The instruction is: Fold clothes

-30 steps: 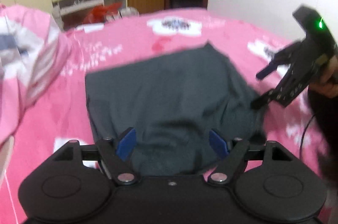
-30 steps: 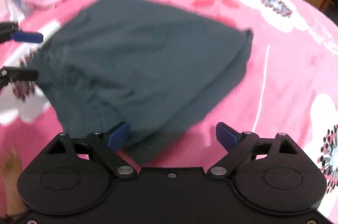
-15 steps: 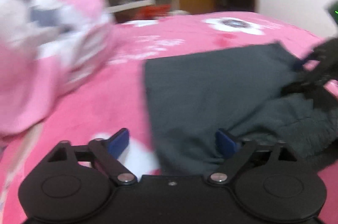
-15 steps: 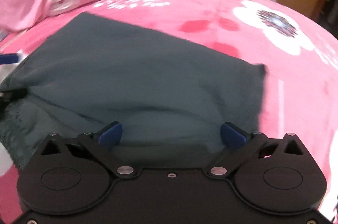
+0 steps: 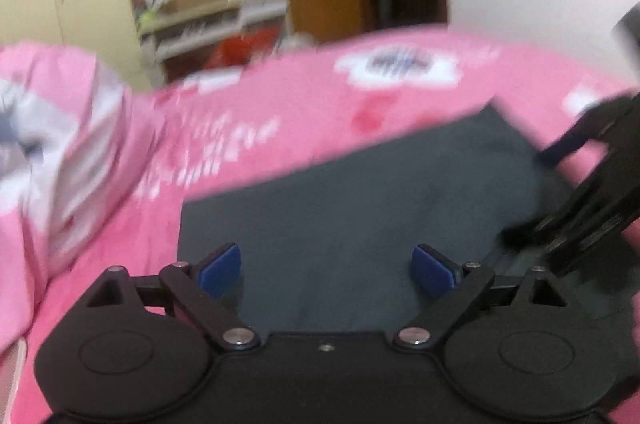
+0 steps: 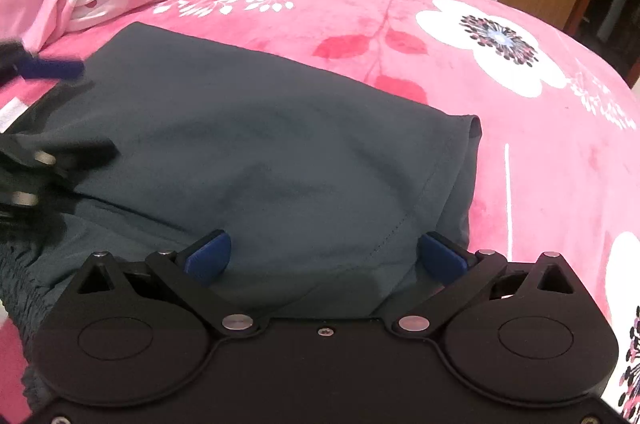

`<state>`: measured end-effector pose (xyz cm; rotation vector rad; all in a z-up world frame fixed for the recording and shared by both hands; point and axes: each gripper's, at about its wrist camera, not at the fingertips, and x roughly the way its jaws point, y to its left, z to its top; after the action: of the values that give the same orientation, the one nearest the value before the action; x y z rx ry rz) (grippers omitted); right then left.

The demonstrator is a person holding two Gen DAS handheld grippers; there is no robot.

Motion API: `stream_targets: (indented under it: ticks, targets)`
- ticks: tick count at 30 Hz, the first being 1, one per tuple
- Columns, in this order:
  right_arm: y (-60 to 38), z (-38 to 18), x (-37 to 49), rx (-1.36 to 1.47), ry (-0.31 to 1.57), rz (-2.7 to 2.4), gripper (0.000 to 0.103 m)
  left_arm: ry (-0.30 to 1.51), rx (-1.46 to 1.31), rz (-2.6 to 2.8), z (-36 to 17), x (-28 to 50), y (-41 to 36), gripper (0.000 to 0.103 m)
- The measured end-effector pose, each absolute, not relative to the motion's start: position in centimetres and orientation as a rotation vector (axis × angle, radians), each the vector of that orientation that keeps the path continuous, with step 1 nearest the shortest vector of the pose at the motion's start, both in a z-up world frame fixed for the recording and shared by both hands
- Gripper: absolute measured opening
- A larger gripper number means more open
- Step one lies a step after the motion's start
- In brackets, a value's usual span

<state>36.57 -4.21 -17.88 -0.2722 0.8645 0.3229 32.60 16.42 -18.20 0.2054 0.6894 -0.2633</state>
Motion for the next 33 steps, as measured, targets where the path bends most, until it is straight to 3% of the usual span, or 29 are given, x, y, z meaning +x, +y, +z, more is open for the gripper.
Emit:
stream_targets:
  ticks: [7, 11, 15, 23, 26, 28, 33]
  targets:
    - [-4.6, -17.9, 36.7, -0.265, 0.864, 0.344, 0.103, 0.758, -0.009, -0.047, -17.5, 30.7, 24.0, 0.090]
    - [-4.6, -17.9, 36.6, -0.274, 0.857, 0.353, 0.103, 0.685, -0.012, -0.037, -15.0, 29.5, 23.2, 0.087]
    - [-4.8, -17.9, 36.5, -0.273, 0.852, 0.357, 0.103, 0.706, -0.182, -0.194, -14.0, 31.5, 20.2, 0.087]
    - [-5.0, -18.0, 36.4, -0.259, 0.846, 0.370, 0.103, 0.829, -0.050, -0.288, -17.5, 36.9, 15.2, 0.087]
    - [-5.1, -17.9, 36.4, -0.264, 0.845, 0.378, 0.103, 0.817, 0.083, -0.227, -17.6, 36.8, 15.8, 0.088]
    - [-5.1, -17.9, 36.5, -0.265, 0.846, 0.388, 0.103, 0.840, 0.117, -0.152, -17.5, 36.7, 17.4, 0.095]
    - [-5.3, -17.9, 36.3, -0.264, 0.841, 0.400, 0.103, 0.821, 0.090, 0.072, -15.9, 35.6, 21.0, 0.090]
